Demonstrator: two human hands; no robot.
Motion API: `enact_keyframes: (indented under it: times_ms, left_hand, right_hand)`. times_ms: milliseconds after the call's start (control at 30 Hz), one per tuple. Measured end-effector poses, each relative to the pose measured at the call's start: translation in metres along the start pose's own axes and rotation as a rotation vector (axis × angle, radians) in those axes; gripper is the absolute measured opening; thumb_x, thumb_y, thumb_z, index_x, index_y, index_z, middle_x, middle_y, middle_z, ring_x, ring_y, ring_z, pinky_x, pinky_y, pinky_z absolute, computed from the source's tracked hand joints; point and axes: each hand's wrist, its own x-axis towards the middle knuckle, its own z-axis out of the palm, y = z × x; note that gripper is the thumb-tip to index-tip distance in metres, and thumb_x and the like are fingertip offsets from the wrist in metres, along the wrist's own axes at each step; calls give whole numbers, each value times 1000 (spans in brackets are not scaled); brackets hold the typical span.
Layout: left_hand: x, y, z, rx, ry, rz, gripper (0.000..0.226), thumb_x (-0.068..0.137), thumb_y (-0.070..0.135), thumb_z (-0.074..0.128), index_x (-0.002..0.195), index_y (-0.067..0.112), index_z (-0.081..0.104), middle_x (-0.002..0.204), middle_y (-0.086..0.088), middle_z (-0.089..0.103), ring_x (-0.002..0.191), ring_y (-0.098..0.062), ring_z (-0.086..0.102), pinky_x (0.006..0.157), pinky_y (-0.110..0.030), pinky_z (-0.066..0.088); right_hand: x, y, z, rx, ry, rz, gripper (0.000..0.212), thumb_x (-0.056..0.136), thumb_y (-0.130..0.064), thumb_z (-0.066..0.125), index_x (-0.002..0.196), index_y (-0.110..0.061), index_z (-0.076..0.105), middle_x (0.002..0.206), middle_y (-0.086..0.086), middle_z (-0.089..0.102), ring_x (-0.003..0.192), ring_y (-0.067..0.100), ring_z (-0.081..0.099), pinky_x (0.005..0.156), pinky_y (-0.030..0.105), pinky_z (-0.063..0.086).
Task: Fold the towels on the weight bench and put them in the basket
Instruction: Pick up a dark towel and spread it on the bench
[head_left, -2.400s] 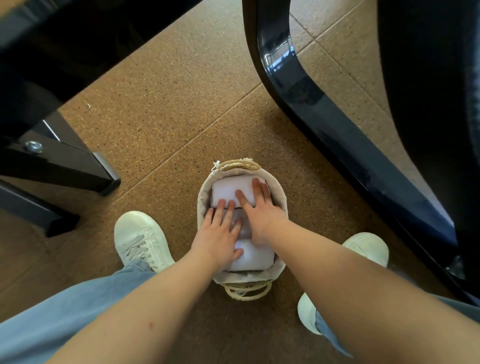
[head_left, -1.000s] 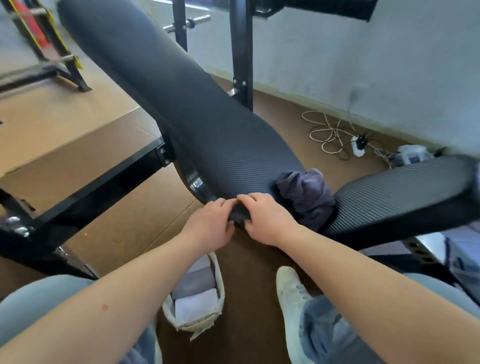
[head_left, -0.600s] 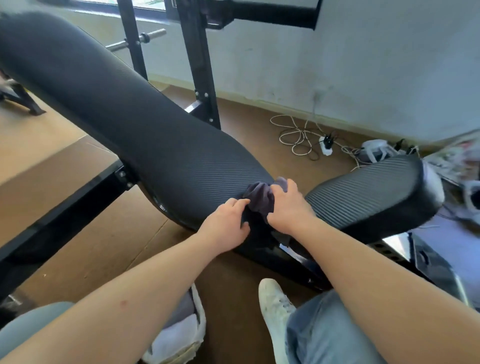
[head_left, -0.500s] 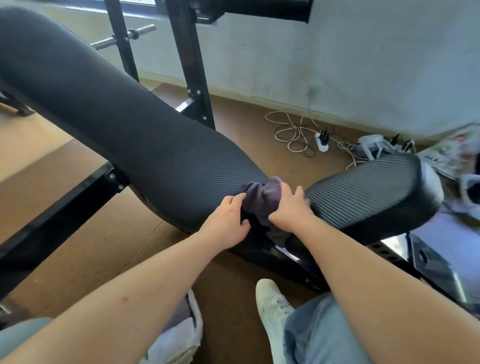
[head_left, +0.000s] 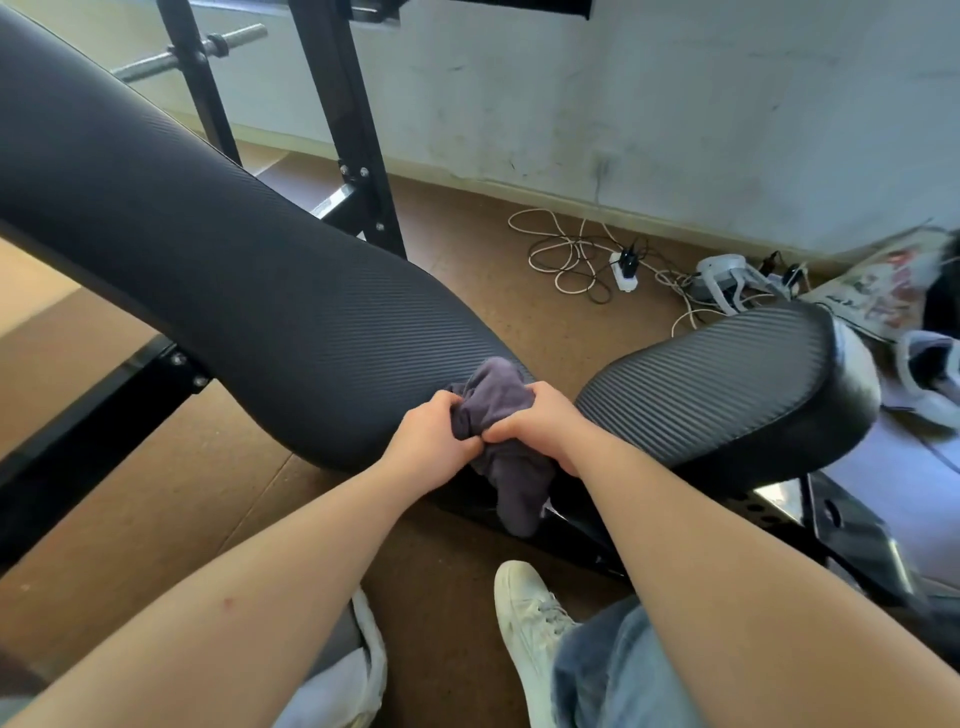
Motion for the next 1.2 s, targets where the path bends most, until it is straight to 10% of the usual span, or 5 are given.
enact_keyframes:
  times_ms: [267,467,567,833,1200]
  left_hand:
    - [-26,-22,-37,-69,170,113,18,82,20,77,90,17,61,103,3,54,94,-18,58,73,-23,42]
    - [-51,-24,-65,-865,8,-92,89,90,17,76,155,39,19,136,7,49,122,-21,57,92,-44,60]
    - [-61,-26,-71,-995,-32,-38,69,91,24,76,147,36,37,128,8,61,121,-24,62,82,-38,60]
    - [-74,-27,-85,-300,434,307,52,72,30,92,113,25,60,110,6,56,96,-2,57,77,-5,46]
    - [-80,-28,-92,-184,448,147,41,91,32,74,127,30,55,119,6,45,102,-9,55,74,-10,40]
  right_hand:
    - [-31,-31,-9,414,-323,-29,35,91,-21,71,122,-21,54,125,11,62,117,30,63,93,61,56]
    - [-48,-46,-8,606,-383,-122,74,85,-7,80,141,-39,42,136,12,58,124,39,59,73,59,60]
    - [-60,-53,-7,487,-441,-187,65,84,-1,80,135,-31,55,133,8,63,120,34,64,79,60,60]
    - [-62,-65,13,398,21,-199,25,95,-8,67,118,-11,58,96,9,67,81,18,65,56,27,58]
    - [-56,-78,25,437,40,19,28,104,-35,44,132,-33,49,126,11,60,110,41,60,86,67,56]
